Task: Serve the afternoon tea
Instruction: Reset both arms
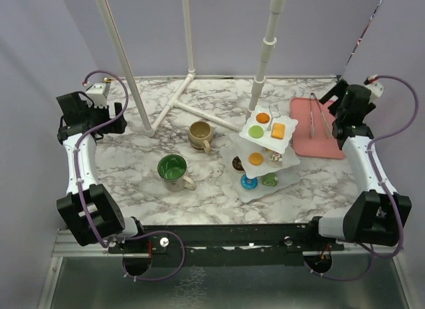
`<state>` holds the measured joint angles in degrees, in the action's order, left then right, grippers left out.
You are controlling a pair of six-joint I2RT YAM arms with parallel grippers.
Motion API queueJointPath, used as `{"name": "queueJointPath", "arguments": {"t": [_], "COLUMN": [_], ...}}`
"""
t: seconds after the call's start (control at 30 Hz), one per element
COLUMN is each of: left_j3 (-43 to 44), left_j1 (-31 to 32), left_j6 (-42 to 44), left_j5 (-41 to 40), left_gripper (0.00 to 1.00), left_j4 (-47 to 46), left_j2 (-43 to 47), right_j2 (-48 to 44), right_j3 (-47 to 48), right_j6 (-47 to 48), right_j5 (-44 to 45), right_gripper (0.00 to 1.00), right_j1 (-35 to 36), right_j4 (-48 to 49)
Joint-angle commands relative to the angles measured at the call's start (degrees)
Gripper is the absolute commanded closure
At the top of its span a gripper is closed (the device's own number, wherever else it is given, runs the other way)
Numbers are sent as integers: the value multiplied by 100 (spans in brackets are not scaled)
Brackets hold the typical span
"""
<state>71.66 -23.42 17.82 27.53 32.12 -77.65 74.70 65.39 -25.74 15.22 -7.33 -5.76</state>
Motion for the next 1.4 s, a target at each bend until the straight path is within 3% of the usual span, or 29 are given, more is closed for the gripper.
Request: {"name": "queueJointPath", "arguments": {"t": [0.0, 0.1, 0.2, 0.57, 0.63, 0.77, 1.2, 1.37], "left_j3": [-1005, -1771, -2445, -3890, -4132, -4327, -4971, -5281], "left_j1": [-49, -39, 51, 1036, 1159, 1376, 1803, 2120], "left_j6": [-290, -721, -1192, -2001, -2203, -2303, -2443, -2197], "left_j5": [-50, -202, -555, -1773, -1801, -1913, -2187, -2434], "left_gripper": [1, 1, 1, 1, 1, 1, 1, 1], "left_j4": [-1605, -2848, -4020, -6496, -7095, -7253, -8976, -9661], "left_j2": [-177, -222, -349, -659, -676, -788, -1255, -1362], "right_j2": [-14, 49, 379, 346, 223, 19, -400, 183], "right_j3": [-1076, -1896, -2185, -3976, -4034, -4294, -4835, -4848], "right_j6": [-150, 302, 414, 1033, 1069, 1042, 1296, 1629], "right_j5": [1137, 1432, 1467, 519, 398, 365, 645, 639], "right_gripper": [0, 0, 0, 0, 0, 0, 0, 0], "right_j1": [-92, -119, -119, -119, -118, -114, 47, 378], "right_j4": [1149, 2323, 2577, 5074, 4974, 5073, 5353, 5996]}}
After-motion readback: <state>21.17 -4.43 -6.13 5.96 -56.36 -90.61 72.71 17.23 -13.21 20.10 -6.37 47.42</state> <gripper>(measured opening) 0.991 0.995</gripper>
